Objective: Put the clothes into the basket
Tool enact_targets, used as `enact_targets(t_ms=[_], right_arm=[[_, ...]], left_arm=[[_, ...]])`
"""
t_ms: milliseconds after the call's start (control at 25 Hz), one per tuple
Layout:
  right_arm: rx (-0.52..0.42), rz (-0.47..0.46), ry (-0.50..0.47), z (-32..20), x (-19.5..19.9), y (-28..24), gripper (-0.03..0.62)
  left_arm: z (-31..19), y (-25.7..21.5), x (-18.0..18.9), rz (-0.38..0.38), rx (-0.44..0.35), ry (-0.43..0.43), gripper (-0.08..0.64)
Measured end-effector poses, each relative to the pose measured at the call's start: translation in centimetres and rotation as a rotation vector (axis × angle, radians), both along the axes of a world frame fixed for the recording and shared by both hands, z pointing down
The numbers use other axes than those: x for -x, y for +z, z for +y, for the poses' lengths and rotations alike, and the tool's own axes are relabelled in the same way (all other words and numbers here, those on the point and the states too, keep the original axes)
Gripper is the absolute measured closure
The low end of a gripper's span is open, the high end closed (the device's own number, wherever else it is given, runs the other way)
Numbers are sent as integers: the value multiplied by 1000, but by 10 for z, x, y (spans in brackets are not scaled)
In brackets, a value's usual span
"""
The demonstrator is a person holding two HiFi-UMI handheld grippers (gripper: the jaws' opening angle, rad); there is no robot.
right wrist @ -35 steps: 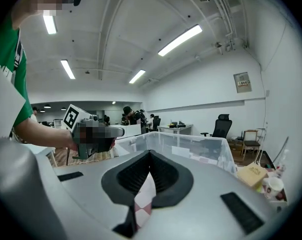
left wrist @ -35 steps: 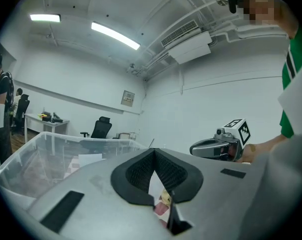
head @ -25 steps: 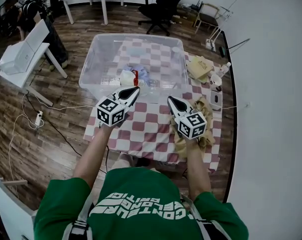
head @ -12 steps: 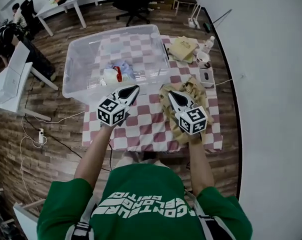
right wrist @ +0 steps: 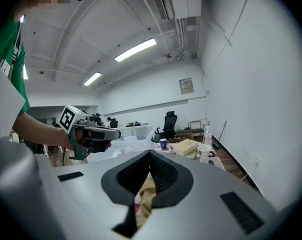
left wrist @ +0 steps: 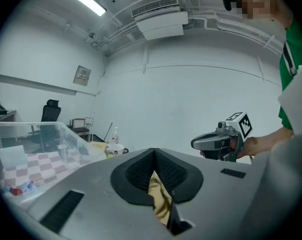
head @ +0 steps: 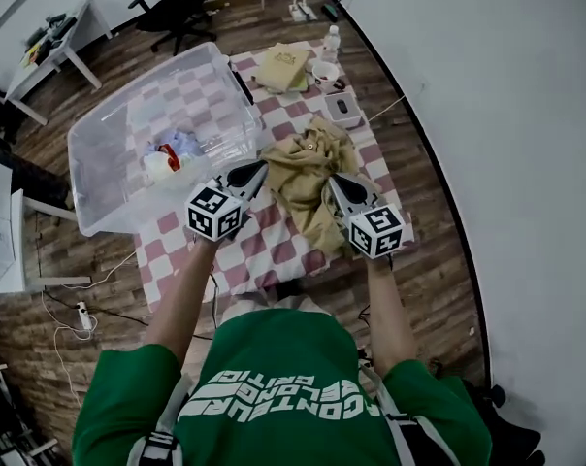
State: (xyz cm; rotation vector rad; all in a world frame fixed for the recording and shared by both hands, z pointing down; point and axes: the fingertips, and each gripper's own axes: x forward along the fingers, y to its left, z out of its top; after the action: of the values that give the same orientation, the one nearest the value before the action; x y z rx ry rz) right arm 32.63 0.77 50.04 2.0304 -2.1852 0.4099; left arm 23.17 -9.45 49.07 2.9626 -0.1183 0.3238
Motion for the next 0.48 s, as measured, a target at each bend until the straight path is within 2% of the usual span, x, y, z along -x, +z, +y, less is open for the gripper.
enact_targets(t_ms=[200, 480], right_arm=[[14, -17, 114, 40, -33, 10, 584], [25, -43, 214, 72, -55, 26, 584]], left_arm=[[29, 11, -41, -25, 5, 106, 556], [47, 28, -70, -72, -4, 177, 555]])
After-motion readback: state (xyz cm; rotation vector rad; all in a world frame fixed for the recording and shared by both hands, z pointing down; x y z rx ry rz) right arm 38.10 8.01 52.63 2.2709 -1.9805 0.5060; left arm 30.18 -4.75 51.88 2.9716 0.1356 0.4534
